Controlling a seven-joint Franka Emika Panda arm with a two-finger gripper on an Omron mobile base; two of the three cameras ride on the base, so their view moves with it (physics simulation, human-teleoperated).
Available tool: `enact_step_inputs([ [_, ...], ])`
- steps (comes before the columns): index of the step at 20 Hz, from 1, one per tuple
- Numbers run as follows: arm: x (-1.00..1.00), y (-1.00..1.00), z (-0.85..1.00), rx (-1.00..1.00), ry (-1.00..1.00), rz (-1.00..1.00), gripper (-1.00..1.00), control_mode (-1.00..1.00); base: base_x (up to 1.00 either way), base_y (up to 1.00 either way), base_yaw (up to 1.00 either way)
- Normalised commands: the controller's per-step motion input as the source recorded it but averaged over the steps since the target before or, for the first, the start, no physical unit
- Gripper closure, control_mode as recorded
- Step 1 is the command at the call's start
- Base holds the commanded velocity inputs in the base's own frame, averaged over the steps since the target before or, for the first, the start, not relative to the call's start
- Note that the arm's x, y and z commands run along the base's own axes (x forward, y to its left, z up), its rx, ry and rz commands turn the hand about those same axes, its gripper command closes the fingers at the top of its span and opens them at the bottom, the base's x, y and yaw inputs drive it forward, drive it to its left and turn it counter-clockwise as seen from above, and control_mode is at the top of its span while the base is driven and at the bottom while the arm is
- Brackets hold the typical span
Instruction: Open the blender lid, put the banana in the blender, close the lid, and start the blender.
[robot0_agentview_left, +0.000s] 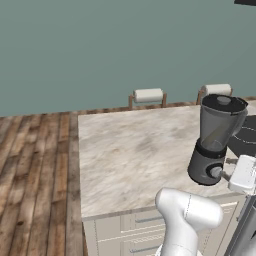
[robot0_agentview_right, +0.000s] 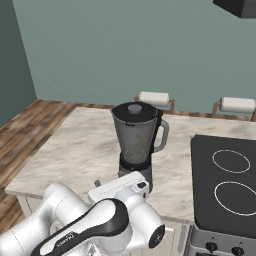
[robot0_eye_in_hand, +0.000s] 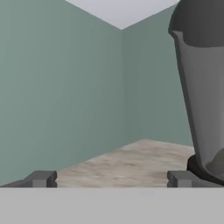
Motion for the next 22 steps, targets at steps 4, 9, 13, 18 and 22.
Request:
enact_step_inputs([
  [4,0.18,0.0,-0.13,0.0,0.0,0.0,-1.0,-1.0,0.0,0.0,0.0],
  [9,0.15,0.0,-0.1,0.0,0.0,0.0,-1.0,-1.0,0.0,0.0,0.0],
  [13,0.08,-0.02,-0.09,0.0,0.0,0.0,-1.0,-1.0,0.0,0.0,0.0],
  [18,0.05,-0.02,-0.07,0.0,0.0,0.0,-1.0,-1.0,0.0,0.0,0.0],
  [22,0.03,-0.07,-0.02,0.0,0.0,0.0,-1.0,-1.0,0.0,0.0,0.0],
])
